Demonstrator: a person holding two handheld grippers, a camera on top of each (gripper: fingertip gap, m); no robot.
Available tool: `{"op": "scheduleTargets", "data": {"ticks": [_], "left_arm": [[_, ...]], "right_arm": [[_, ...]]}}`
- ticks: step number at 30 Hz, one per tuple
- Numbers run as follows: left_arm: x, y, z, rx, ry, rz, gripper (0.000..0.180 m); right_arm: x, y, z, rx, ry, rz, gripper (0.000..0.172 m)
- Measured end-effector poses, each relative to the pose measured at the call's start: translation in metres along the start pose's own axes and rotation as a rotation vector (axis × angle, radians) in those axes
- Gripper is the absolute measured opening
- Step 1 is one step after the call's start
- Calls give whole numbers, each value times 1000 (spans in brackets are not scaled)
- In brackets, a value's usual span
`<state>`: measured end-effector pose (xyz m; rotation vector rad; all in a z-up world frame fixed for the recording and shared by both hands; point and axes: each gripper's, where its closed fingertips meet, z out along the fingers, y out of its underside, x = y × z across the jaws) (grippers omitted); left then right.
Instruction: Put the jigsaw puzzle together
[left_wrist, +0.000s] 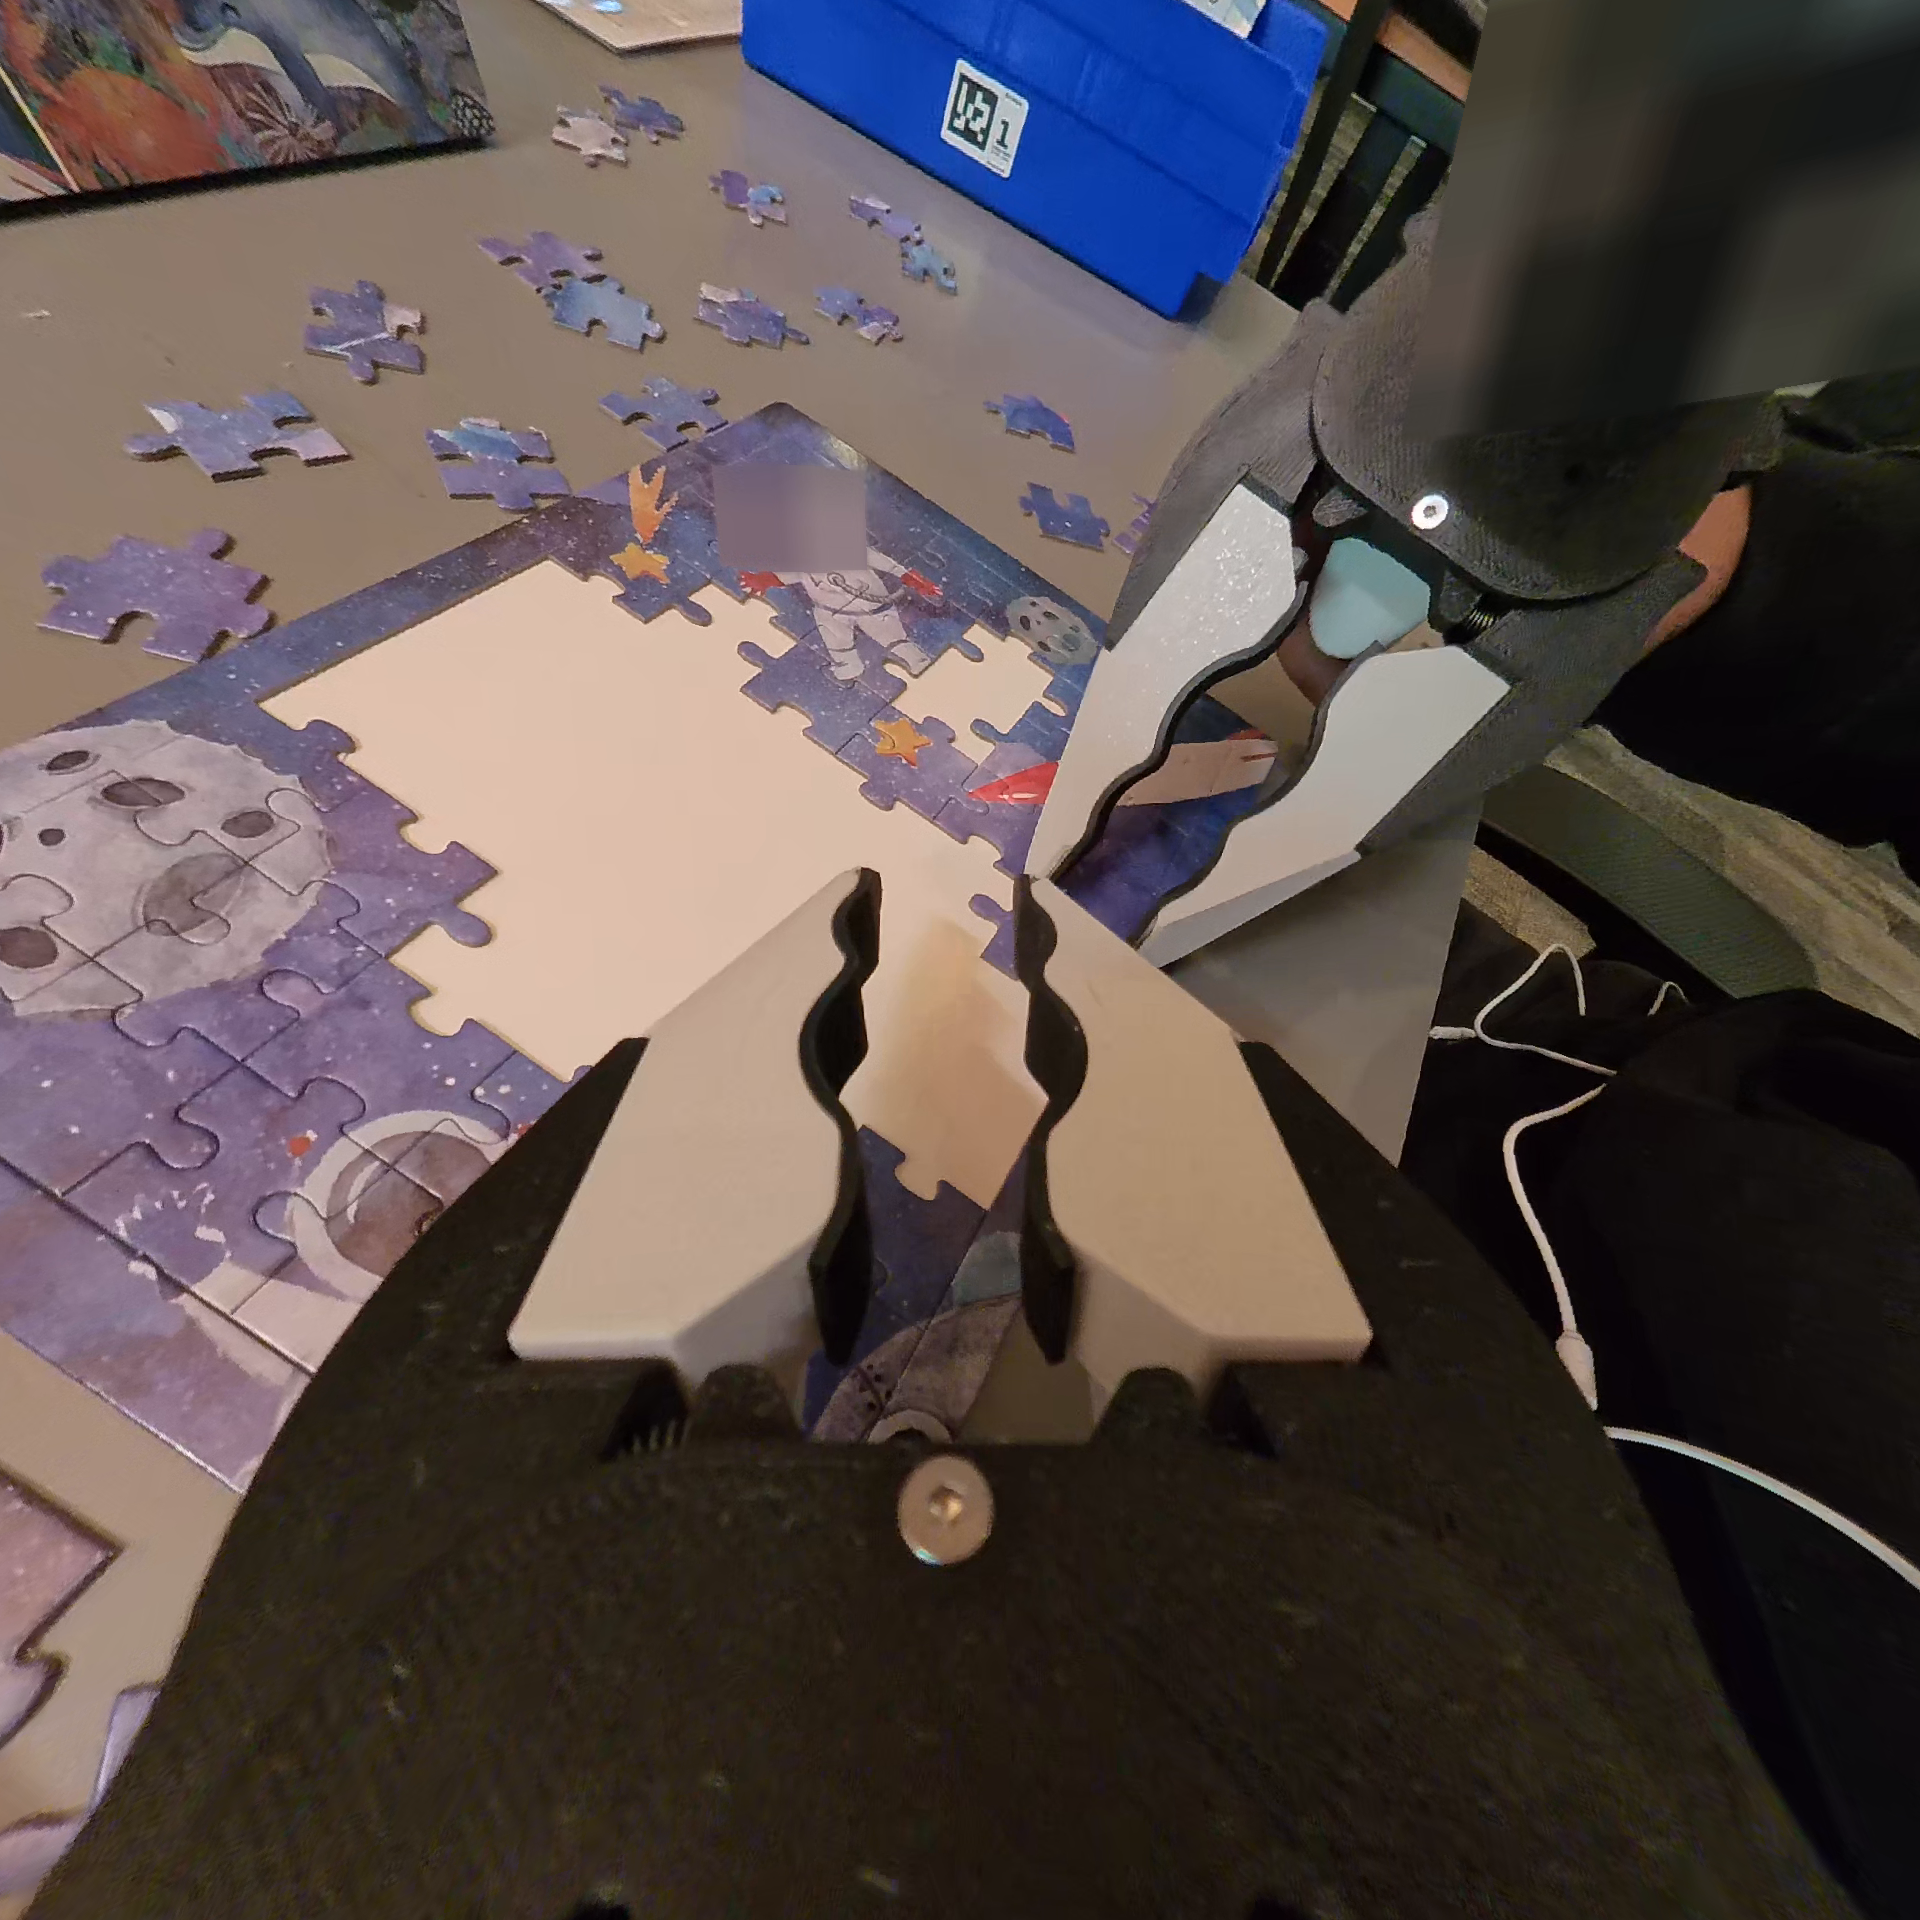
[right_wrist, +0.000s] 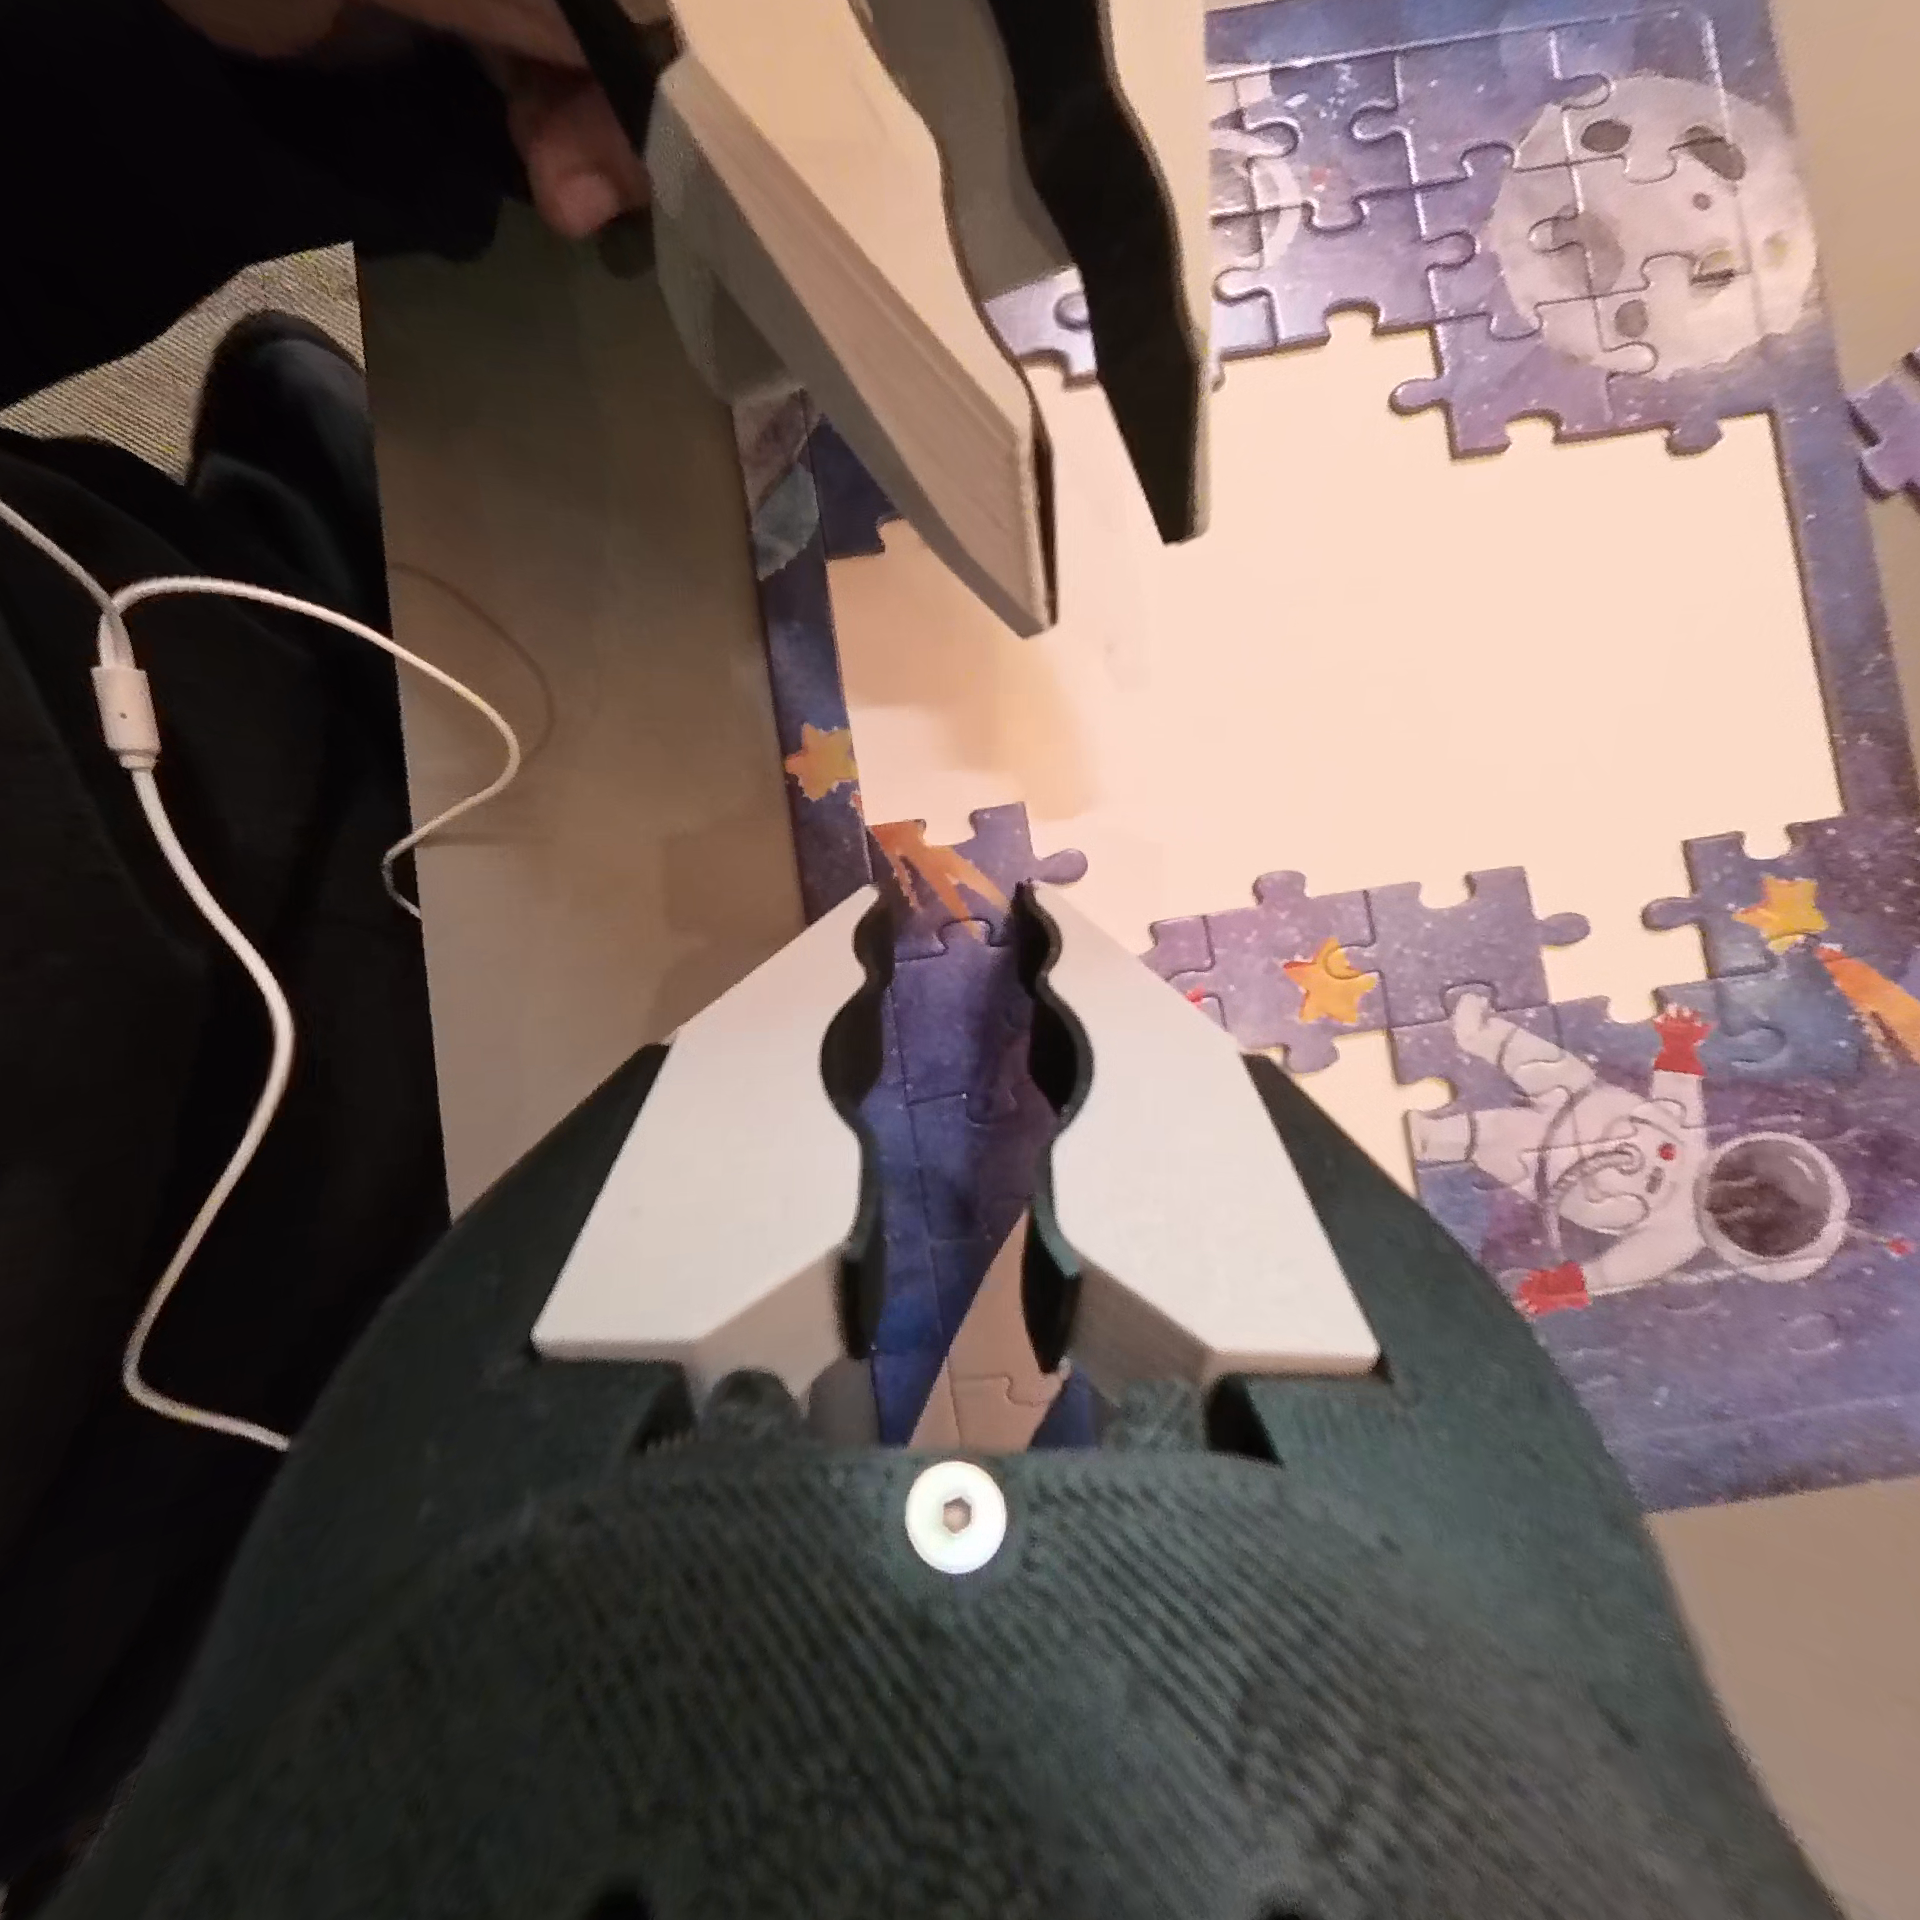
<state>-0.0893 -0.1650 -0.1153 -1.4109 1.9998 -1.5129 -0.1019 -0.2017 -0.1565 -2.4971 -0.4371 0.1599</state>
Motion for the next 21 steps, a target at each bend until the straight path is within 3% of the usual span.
{"op": "scheduleTargets", "data": {"ticks": [9,12,18,21], "left_arm": [[0,0,0,-2,-7,7,23],[0,0,0,-2,-7,7,23],[0,1,1,-10,-9,5,23],[0,2,2,-22,-21,24,21]], "right_arm": [[0,4,-4,-2,3,45,22],[3,0,-18,65,35,73,19],[21,36,-46,65,195,206,16],[10,32,-43,134,193,249,14]]}}
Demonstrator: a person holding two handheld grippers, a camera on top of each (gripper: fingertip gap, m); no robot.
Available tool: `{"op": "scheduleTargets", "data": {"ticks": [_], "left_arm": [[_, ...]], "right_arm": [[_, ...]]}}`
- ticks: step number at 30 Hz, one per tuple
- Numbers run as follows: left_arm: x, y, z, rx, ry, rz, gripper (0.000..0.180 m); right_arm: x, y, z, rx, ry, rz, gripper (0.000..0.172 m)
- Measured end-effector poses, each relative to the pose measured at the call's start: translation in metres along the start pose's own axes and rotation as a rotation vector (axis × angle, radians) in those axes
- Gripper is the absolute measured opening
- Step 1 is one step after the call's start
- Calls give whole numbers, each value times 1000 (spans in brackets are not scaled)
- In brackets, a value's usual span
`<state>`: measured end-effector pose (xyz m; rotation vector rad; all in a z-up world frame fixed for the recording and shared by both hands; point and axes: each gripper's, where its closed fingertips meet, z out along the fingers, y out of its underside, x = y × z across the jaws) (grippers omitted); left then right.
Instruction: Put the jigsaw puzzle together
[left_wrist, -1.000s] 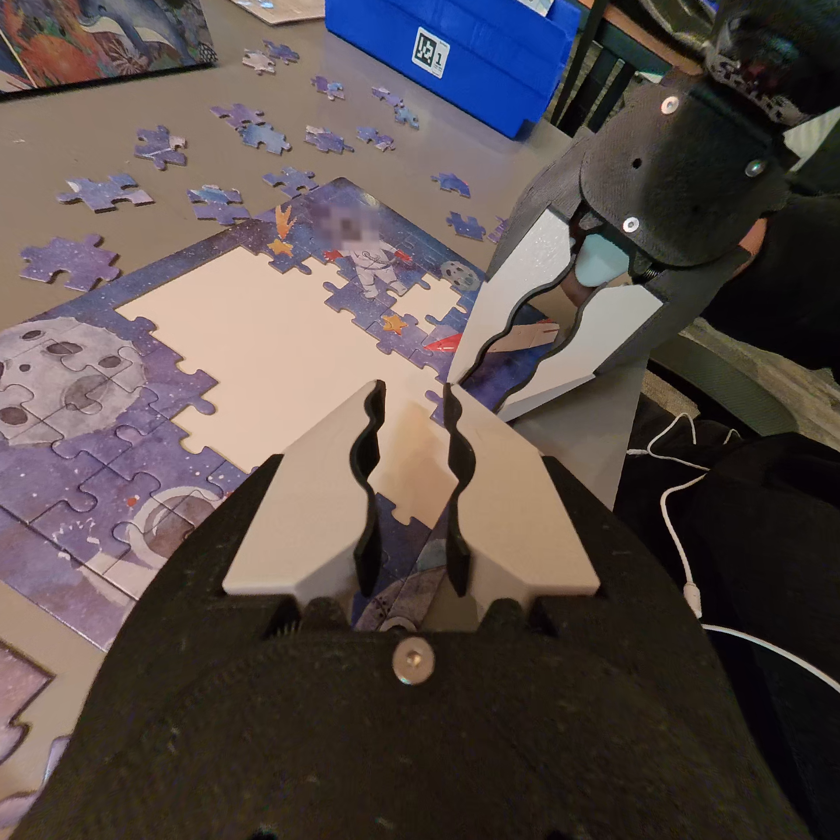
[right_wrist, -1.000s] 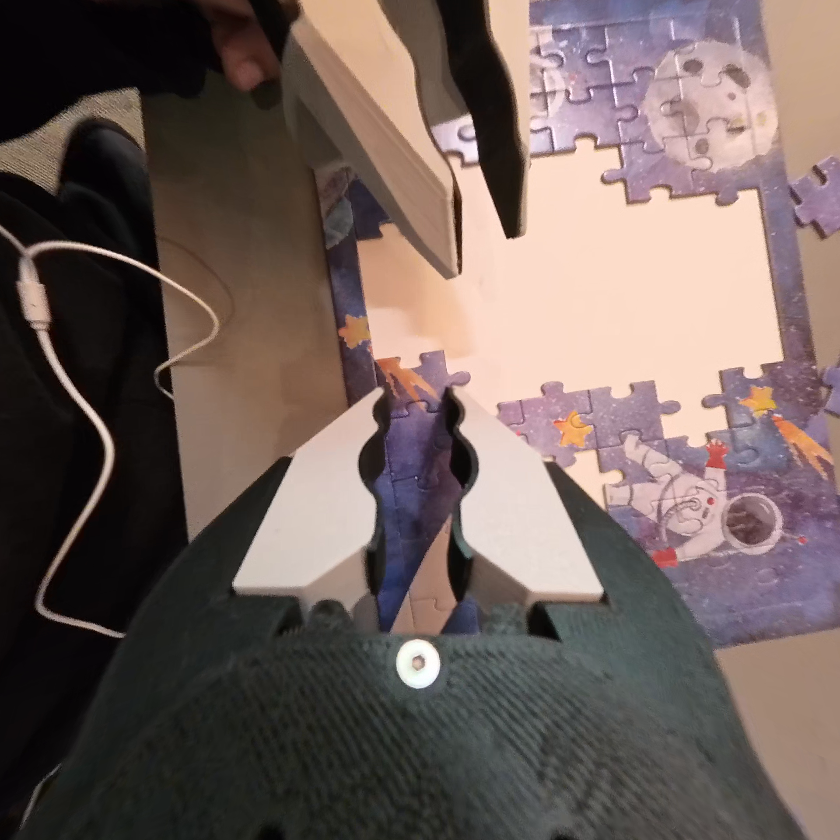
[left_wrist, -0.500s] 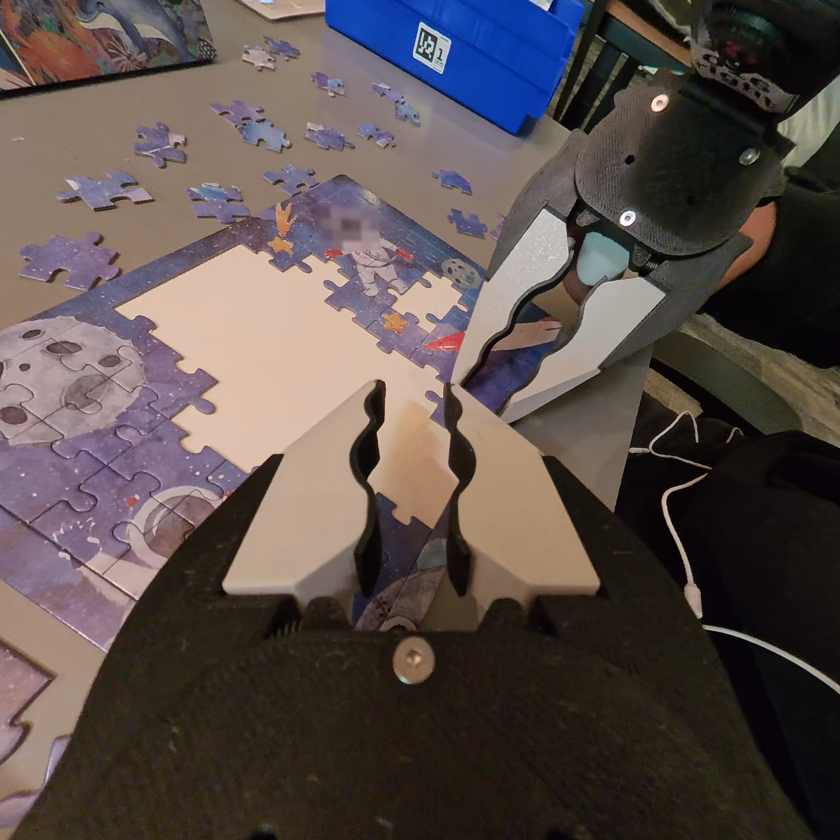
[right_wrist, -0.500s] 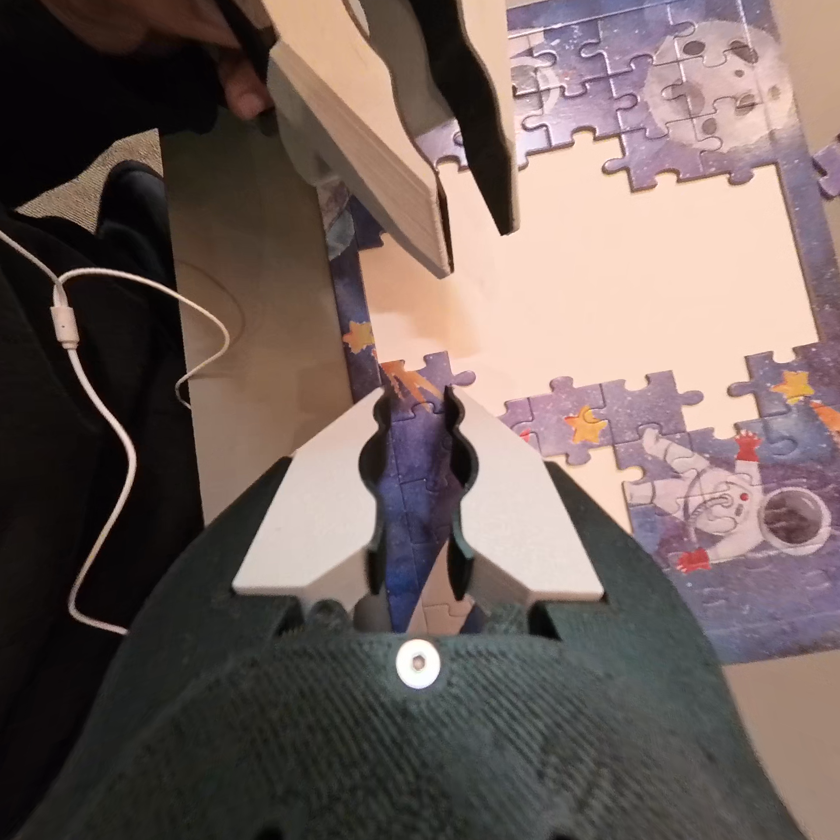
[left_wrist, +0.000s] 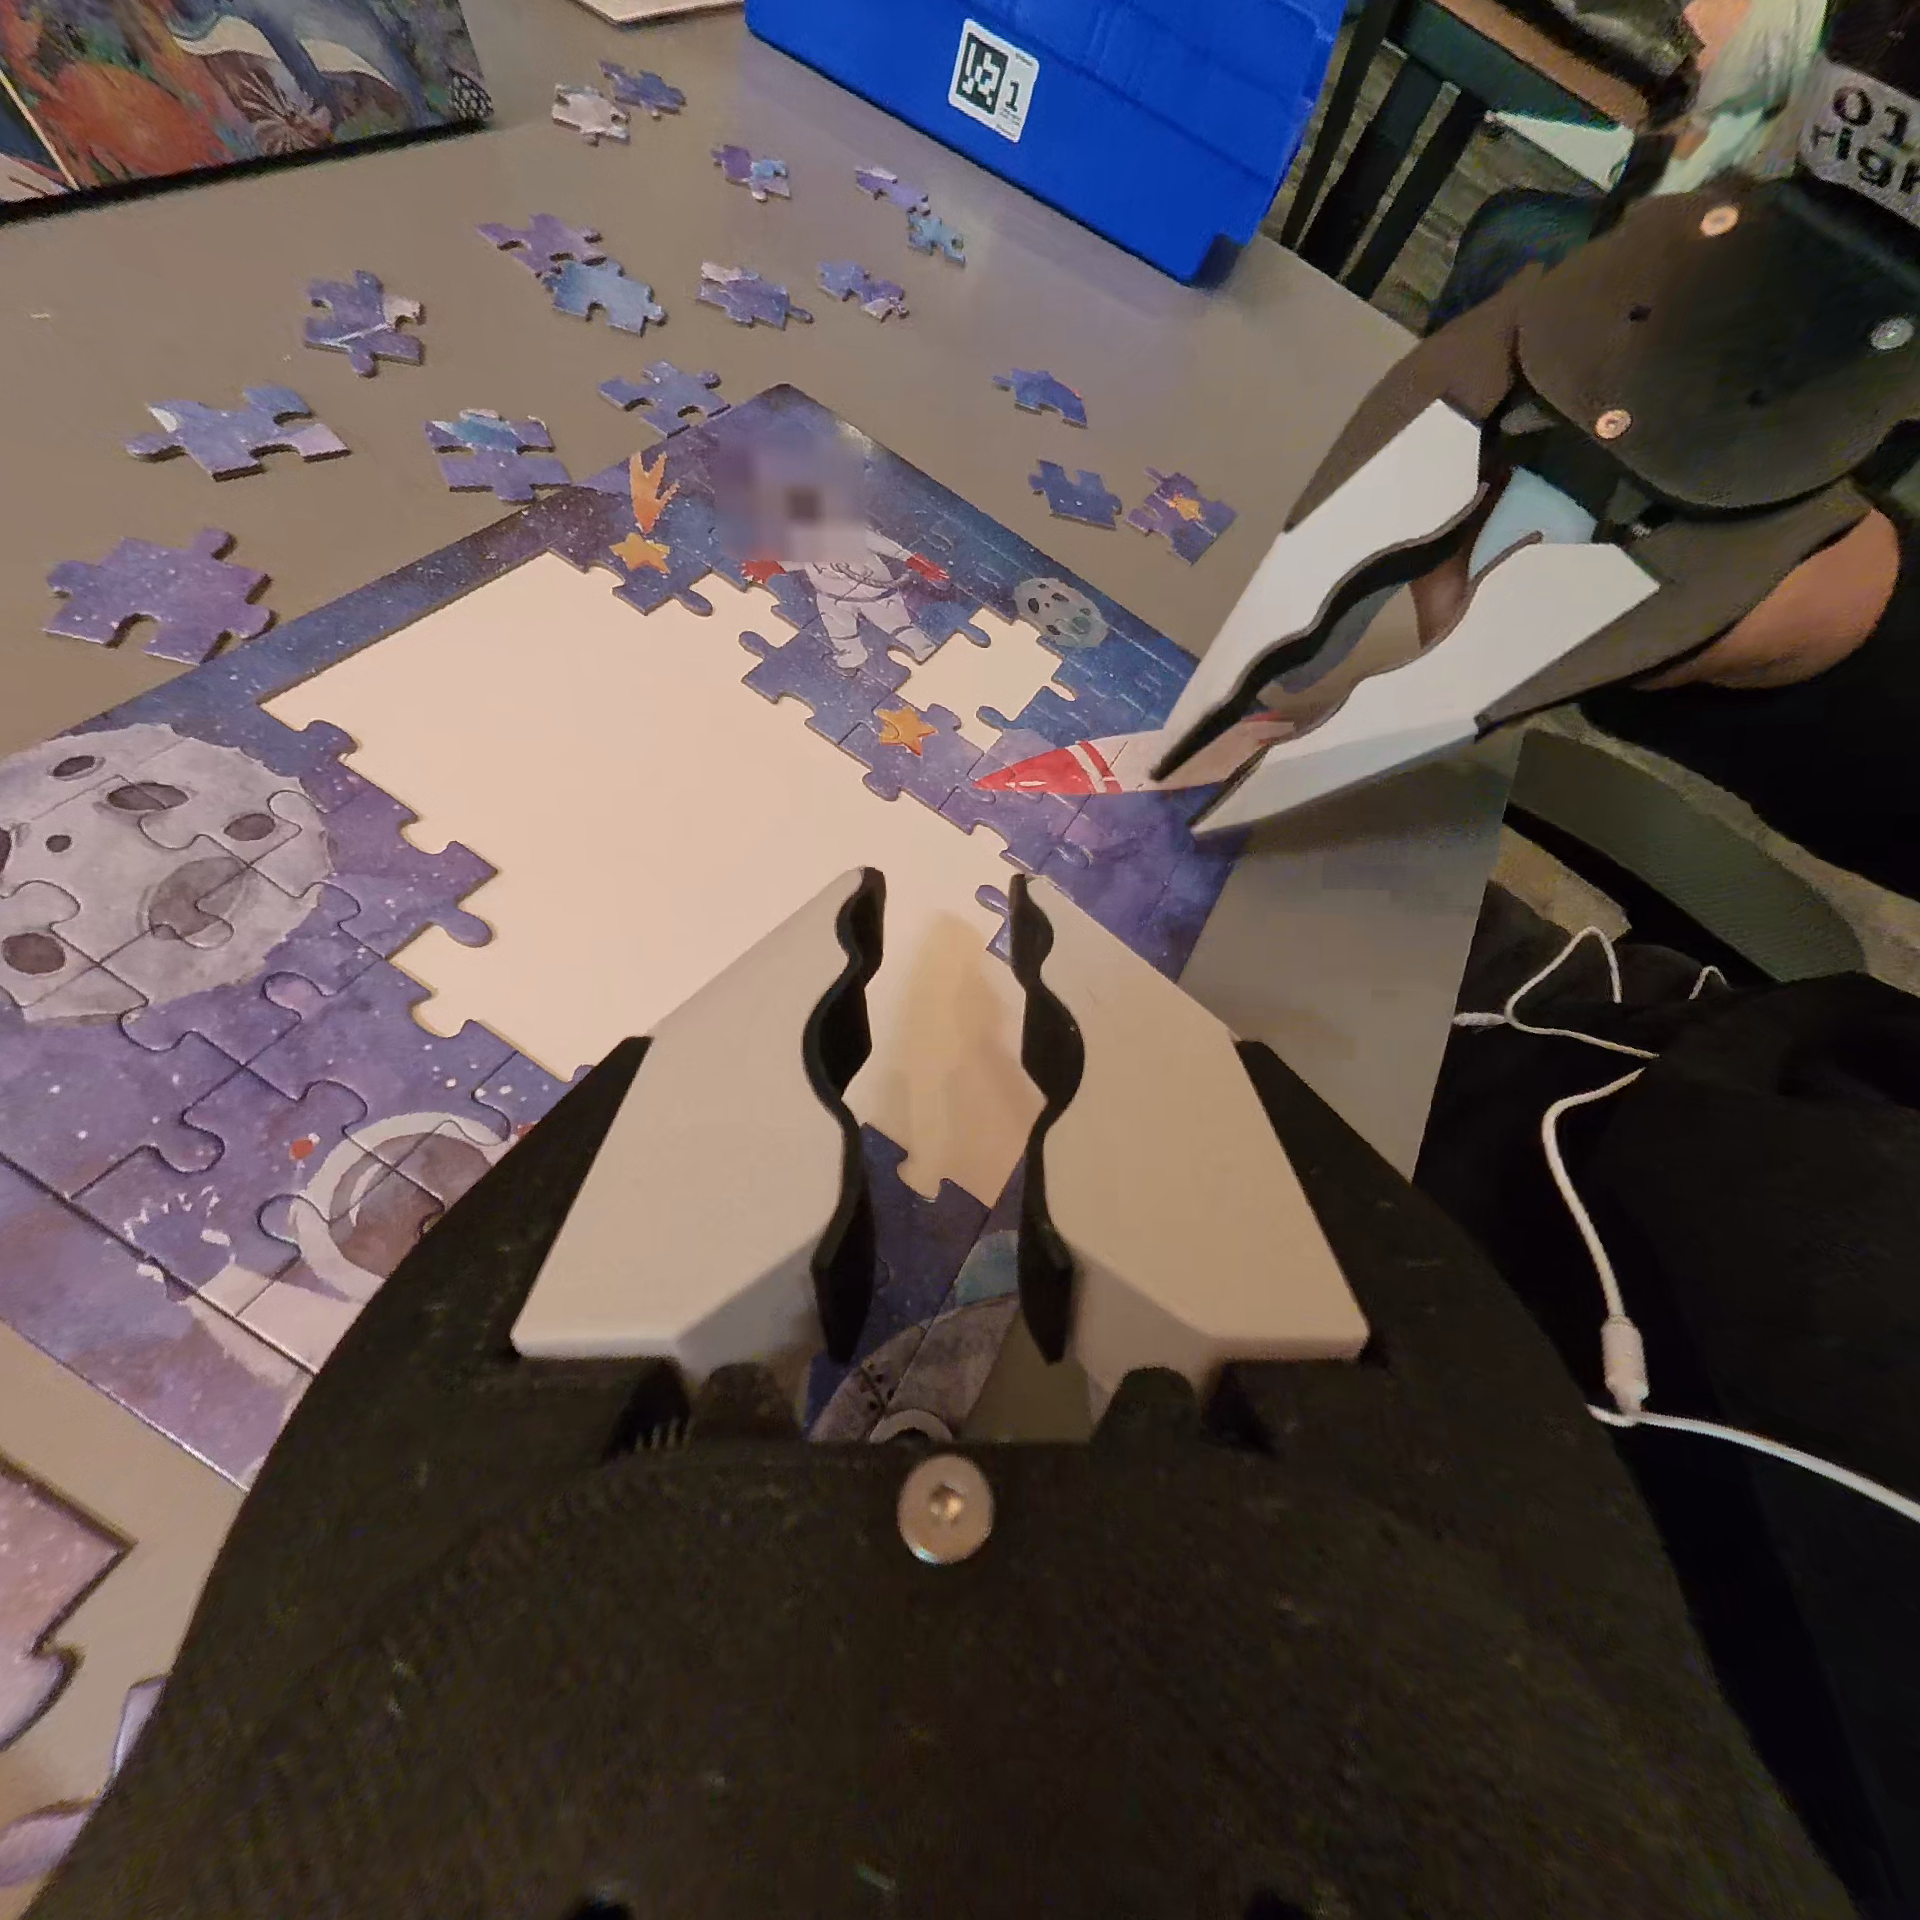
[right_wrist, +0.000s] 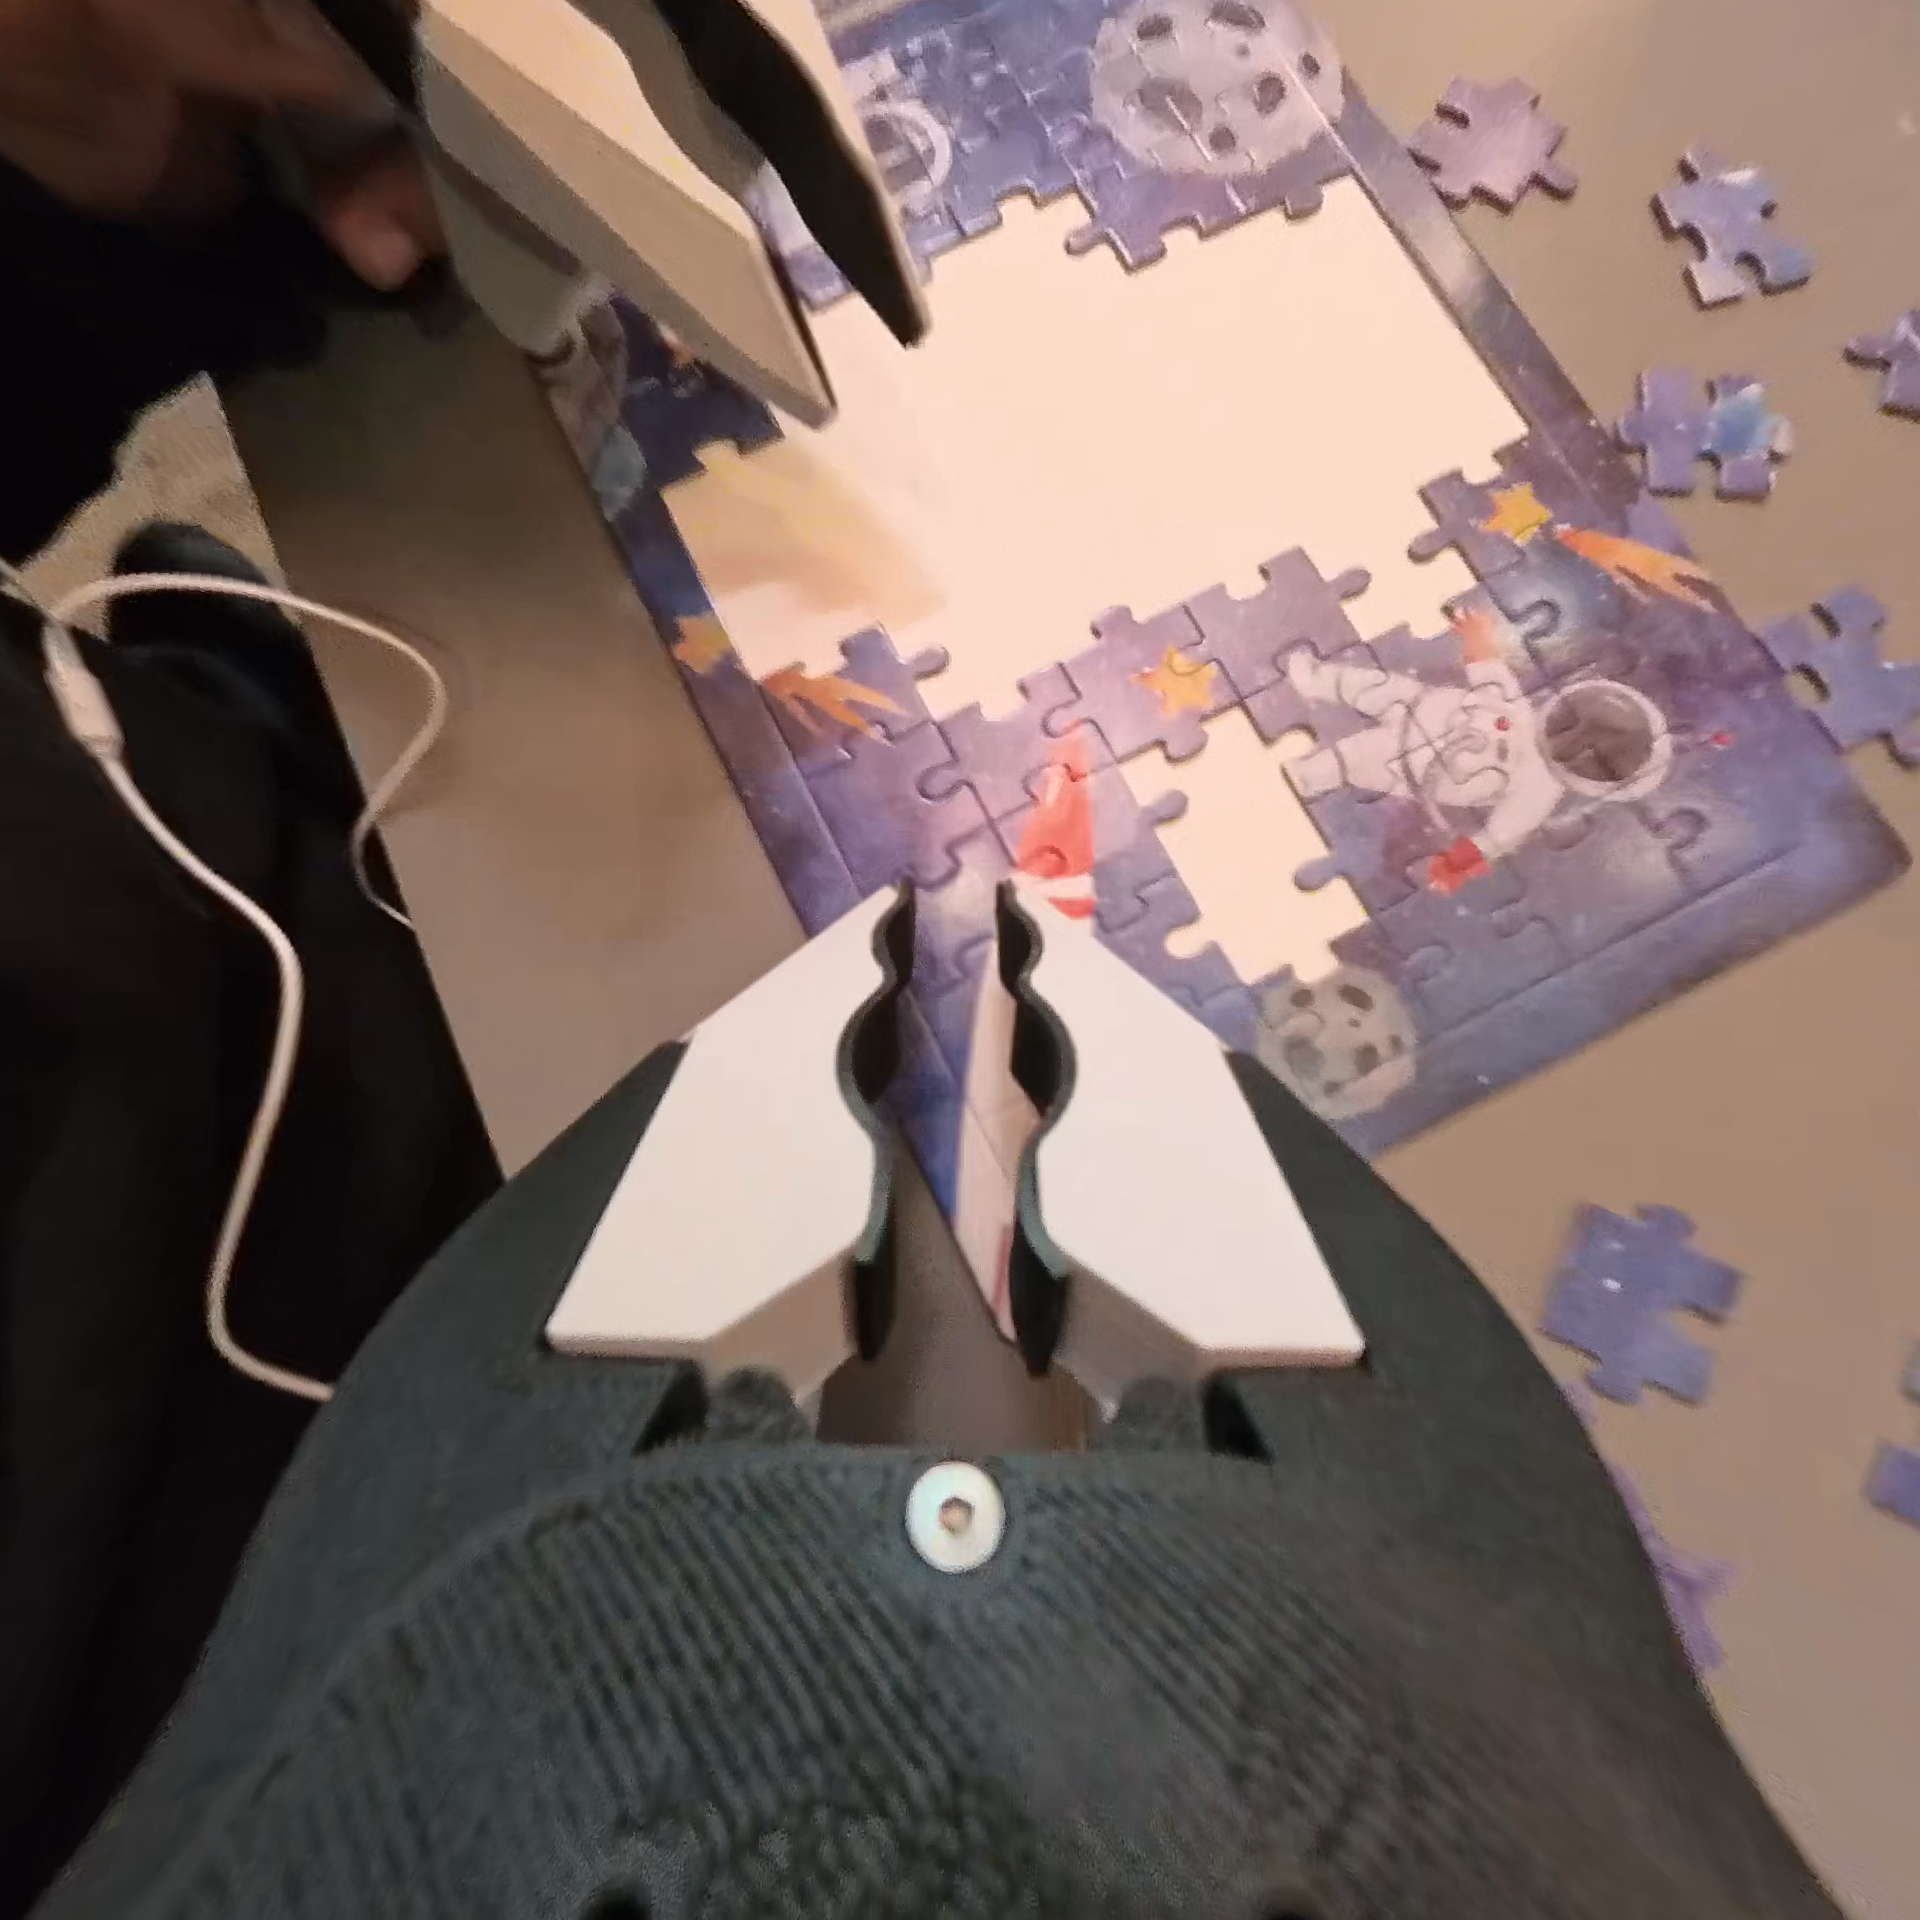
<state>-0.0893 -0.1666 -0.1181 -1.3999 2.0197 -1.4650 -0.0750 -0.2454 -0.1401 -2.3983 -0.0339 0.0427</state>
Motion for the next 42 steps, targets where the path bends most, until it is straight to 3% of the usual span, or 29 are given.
{"op": "scheduleTargets", "data": {"ticks": [6,16,23,30,34,42], "left_arm": [[31,-17,-2,54,56,52,0],[21,38,30,-285,-70,92,0],[21,35,29,-262,-47,56,0],[24,37,34,-279,-72,87,0],[25,37,34,-284,-74,83,0],[31,30,34,-271,-42,25,0]], "right_arm": [[-18,-16,23,64,-28,-9,9],[-1,12,10,-3,13,36,1],[32,46,-23,-73,144,66,2],[16,8,1,40,67,13,0],[11,7,14,35,21,-2,0],[56,42,-21,43,92,116,0]]}}
